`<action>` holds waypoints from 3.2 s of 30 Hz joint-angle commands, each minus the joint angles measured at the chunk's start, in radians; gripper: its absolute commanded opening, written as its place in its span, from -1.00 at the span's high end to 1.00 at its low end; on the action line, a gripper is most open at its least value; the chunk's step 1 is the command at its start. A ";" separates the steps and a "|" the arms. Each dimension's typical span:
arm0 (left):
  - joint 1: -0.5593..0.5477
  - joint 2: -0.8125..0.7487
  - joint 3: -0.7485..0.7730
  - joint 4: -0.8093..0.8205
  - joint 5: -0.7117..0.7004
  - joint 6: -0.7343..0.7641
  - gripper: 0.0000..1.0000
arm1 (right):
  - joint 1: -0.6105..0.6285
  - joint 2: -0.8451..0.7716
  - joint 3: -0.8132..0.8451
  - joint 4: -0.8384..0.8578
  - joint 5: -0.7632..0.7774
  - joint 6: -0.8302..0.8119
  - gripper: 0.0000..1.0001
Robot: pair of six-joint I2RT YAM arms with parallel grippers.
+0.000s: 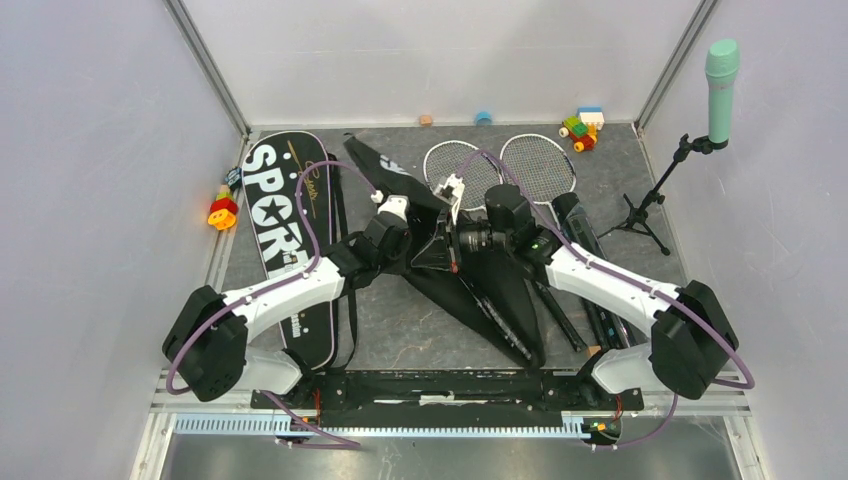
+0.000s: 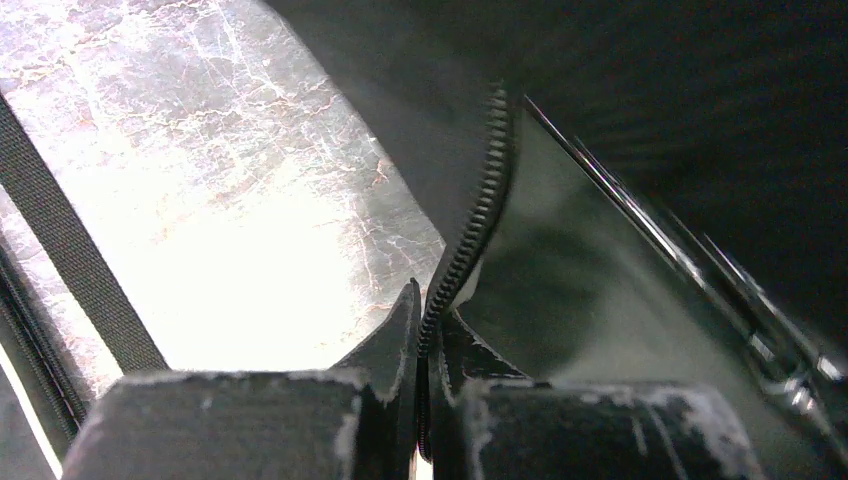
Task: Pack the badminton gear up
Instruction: Adjust the racket bag at the center of the board.
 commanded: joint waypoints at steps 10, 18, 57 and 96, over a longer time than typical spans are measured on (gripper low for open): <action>0.044 0.024 0.026 0.125 -0.169 -0.149 0.96 | 0.019 -0.073 -0.038 -0.068 -0.305 0.000 0.60; 0.050 -0.003 -0.024 0.249 -0.054 -0.234 0.95 | 0.056 0.022 -0.169 0.035 -0.386 -0.228 0.20; 0.050 -0.099 -0.076 0.219 -0.240 -0.365 0.96 | 0.252 0.066 -0.370 0.401 -0.056 -0.095 -0.23; 0.005 -0.003 -0.149 0.268 -0.450 -0.416 0.96 | 0.223 -0.518 -0.281 0.035 0.709 -0.089 1.00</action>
